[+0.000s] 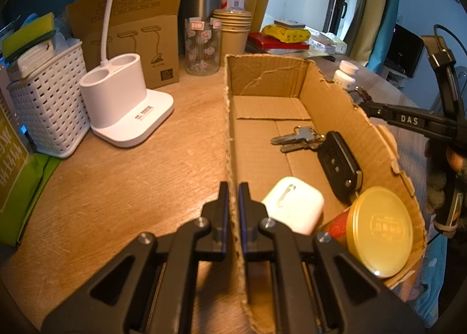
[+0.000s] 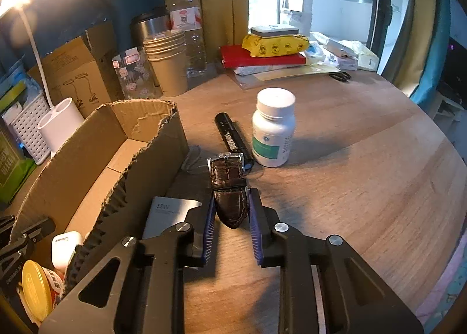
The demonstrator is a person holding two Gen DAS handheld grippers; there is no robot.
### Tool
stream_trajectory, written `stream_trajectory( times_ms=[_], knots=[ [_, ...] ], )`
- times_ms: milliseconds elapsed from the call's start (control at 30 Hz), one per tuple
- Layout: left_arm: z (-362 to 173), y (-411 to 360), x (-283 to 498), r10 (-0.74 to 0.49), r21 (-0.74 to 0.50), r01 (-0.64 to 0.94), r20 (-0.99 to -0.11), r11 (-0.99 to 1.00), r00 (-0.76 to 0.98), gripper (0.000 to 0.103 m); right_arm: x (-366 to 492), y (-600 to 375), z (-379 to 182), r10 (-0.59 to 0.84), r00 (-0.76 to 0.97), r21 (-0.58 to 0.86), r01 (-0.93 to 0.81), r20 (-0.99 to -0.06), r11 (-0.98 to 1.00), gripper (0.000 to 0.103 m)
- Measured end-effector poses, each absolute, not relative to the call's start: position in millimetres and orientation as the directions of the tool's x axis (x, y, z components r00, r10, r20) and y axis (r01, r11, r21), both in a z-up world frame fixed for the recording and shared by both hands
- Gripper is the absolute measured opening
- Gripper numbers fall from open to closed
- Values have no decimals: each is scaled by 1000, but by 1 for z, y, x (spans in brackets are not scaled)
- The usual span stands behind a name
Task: Organize rigid objects
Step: 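Move the right tool to the brown leather watch and grasp it, then lift the watch with the right tool and carry it over the box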
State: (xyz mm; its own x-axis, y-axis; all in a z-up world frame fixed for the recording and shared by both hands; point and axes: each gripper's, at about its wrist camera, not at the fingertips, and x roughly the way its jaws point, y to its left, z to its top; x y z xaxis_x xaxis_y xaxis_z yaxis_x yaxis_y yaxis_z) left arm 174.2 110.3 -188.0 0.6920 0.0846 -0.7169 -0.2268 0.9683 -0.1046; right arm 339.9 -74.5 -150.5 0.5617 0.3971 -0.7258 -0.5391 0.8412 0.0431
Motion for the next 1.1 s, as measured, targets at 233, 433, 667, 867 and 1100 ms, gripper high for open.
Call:
stream_trajectory(
  times_ms=[233,433,667,867,1100],
  knots=[
    [-188,110,174,85,-104,-227,-717,968,692,6,328,-90,-148,382,567,26,-535,-729,844,23],
    [-188,110,174,86,-104,-228,-717,968,692,6,322,-91,-159,370,542,8,-556,-755,831,28],
    [-188,110,174,85,-105,-227,-717,968,692,7,334,-84,-173,367,534,-5,-571,-762,821,63],
    [-188,110,174,84,-105,-227,-717,968,692,7,346,-77,-183,365,513,-1,-581,-777,814,63],
    [-189,111,174,84,-105,-227,-717,968,692,7,352,-73,-187,357,508,-19,-595,-784,803,64]
  ],
)
